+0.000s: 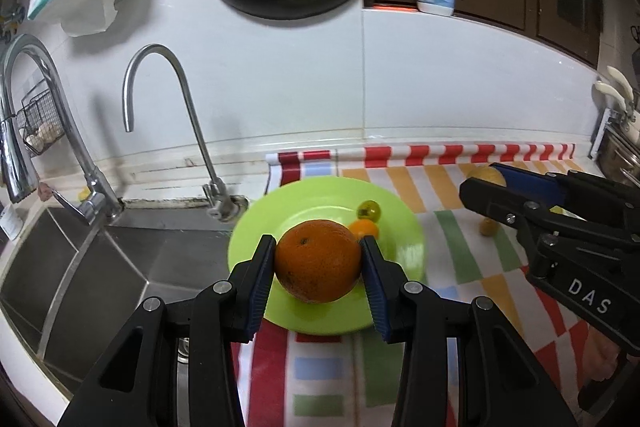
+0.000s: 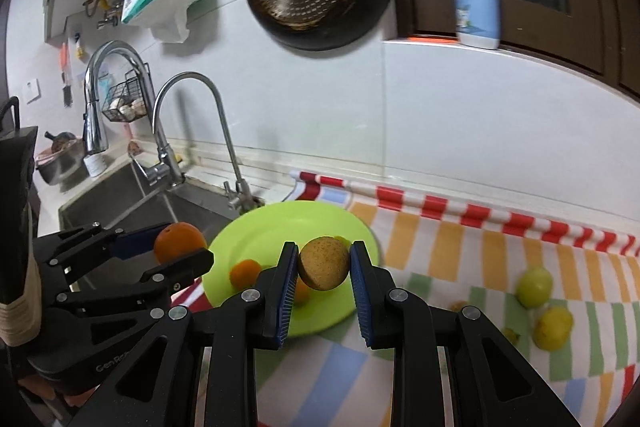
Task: Organize fruits
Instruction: 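Carry both fruits over the green plate and open both tools to release them, then withdraw both tools from the plate toward the fruits on the cloth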
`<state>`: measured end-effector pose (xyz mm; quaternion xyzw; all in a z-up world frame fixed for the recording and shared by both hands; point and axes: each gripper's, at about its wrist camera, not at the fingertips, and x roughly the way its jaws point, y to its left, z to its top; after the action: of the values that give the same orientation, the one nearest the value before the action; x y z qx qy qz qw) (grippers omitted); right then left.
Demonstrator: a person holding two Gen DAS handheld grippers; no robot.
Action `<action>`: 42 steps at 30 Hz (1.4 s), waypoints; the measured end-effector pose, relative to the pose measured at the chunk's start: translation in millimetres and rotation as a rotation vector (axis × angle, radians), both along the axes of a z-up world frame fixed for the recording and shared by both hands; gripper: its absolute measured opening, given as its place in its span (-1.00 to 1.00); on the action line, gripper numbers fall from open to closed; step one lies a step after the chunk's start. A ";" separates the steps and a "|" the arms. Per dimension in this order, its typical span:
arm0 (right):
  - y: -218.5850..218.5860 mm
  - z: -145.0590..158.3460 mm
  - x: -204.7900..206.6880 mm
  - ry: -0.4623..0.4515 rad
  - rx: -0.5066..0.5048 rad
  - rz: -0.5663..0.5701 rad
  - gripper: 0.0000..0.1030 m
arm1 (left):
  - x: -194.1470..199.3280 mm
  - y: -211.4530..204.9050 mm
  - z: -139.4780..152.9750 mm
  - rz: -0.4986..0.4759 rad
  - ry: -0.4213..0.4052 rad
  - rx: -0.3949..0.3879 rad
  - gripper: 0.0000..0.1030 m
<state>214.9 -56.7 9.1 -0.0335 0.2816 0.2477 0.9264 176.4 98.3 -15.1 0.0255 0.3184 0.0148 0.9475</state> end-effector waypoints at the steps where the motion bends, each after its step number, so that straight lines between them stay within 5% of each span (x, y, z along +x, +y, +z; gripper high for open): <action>1: 5.0 -1.5 3.7 0.001 -0.002 0.010 -0.47 | 2.7 3.6 -0.6 0.003 -0.001 0.002 -0.18; 27: 71.6 -61.3 78.1 0.110 -0.032 0.106 -0.41 | 83.6 52.0 -61.4 -0.032 0.112 -0.054 -0.10; 42: 39.5 -42.3 58.8 0.068 -0.009 0.011 -0.28 | 53.1 39.3 -35.9 0.012 0.047 -0.045 -0.01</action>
<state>273.7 -17.1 -33.2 -0.0309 0.3139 0.2523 0.9148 229.5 137.6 -50.9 0.0026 0.3411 0.0129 0.9399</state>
